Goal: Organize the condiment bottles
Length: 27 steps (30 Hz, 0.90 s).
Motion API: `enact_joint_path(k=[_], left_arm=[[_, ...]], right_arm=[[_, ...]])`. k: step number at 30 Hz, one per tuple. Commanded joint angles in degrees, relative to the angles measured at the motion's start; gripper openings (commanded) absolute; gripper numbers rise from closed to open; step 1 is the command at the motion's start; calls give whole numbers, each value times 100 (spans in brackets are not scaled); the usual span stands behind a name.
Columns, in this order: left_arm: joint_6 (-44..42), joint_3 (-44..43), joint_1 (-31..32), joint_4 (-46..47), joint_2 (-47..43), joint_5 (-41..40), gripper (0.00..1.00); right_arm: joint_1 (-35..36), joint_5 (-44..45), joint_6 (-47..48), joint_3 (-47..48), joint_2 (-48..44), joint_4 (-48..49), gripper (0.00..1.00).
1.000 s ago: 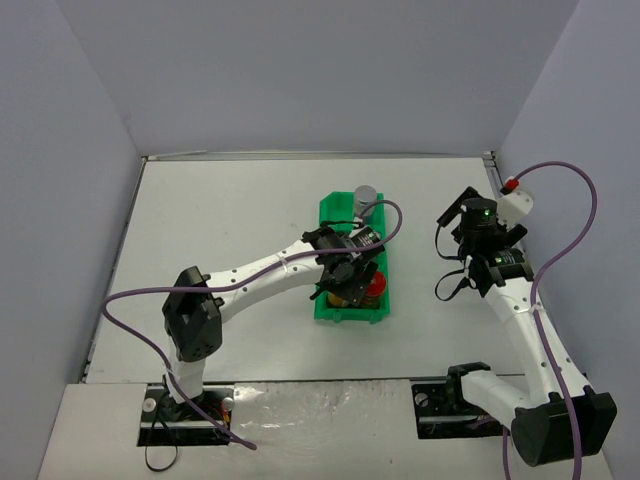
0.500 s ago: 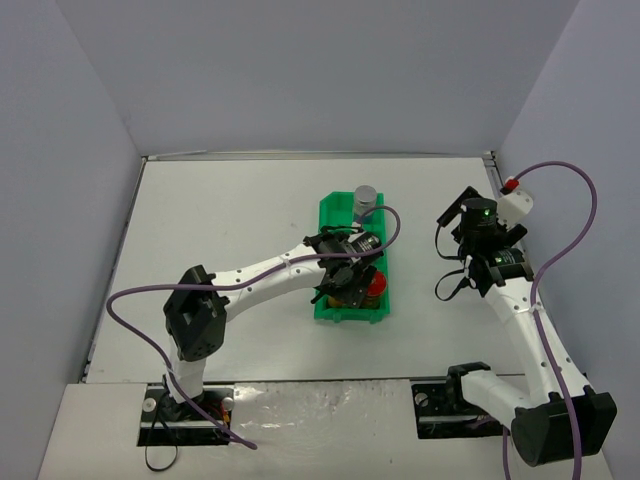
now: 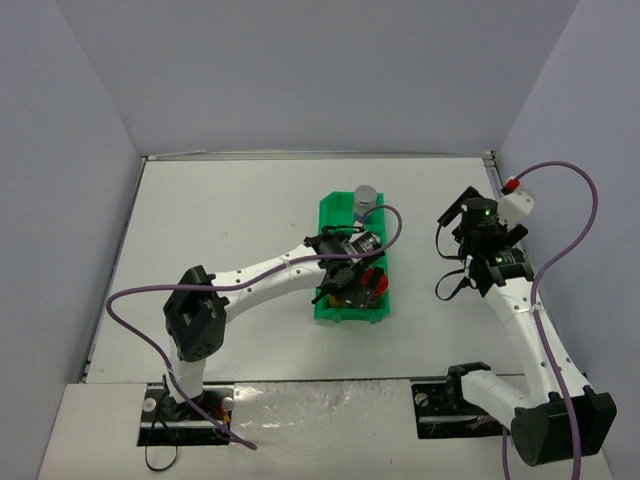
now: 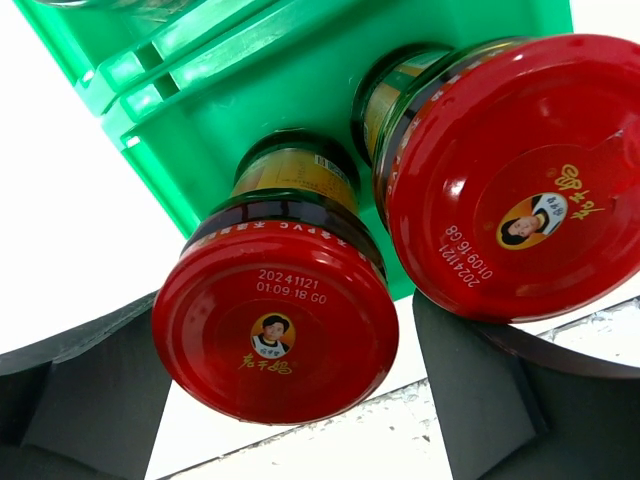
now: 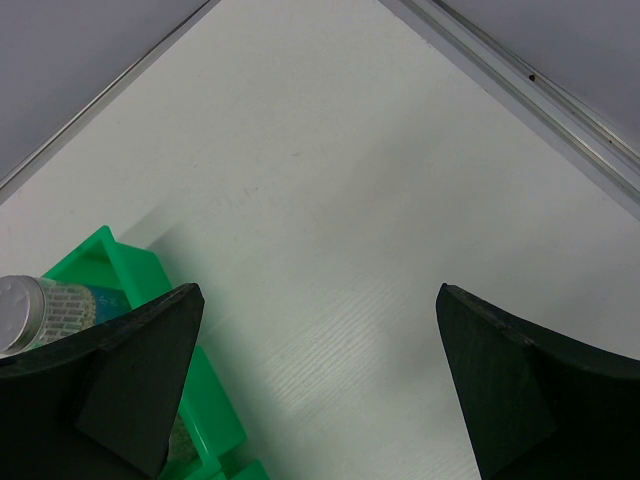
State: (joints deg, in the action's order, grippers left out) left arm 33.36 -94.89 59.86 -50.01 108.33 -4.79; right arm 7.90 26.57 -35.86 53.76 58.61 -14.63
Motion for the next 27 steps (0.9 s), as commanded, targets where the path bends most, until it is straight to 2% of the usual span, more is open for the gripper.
enact_joint_path(k=[1, 14, 17, 21, 23, 27], left_arm=[[-29, -373, 6, -43, -429, -199, 91], [-226, -297, 9, -719, -1449, -393, 92], [-70, -179, -10, -964, -1777, -670, 91], [527, -362, -140, -1518, -2122, -1985, 93], [731, -390, -447, -1788, -2181, -2407, 96], [781, -76, -1462, -1651, -2480, -2444, 97]], right_arm=[[-34, 85, -24, 32, -27, 178, 100], [-30, 33, -44, 8, -29, 189, 100], [-34, 40, -45, -6, -42, 198, 100], [-25, -28, -88, -32, -16, 224, 100], [-25, -88, -110, -41, 15, 253, 100], [-25, -138, -79, -1, 45, 277, 100]])
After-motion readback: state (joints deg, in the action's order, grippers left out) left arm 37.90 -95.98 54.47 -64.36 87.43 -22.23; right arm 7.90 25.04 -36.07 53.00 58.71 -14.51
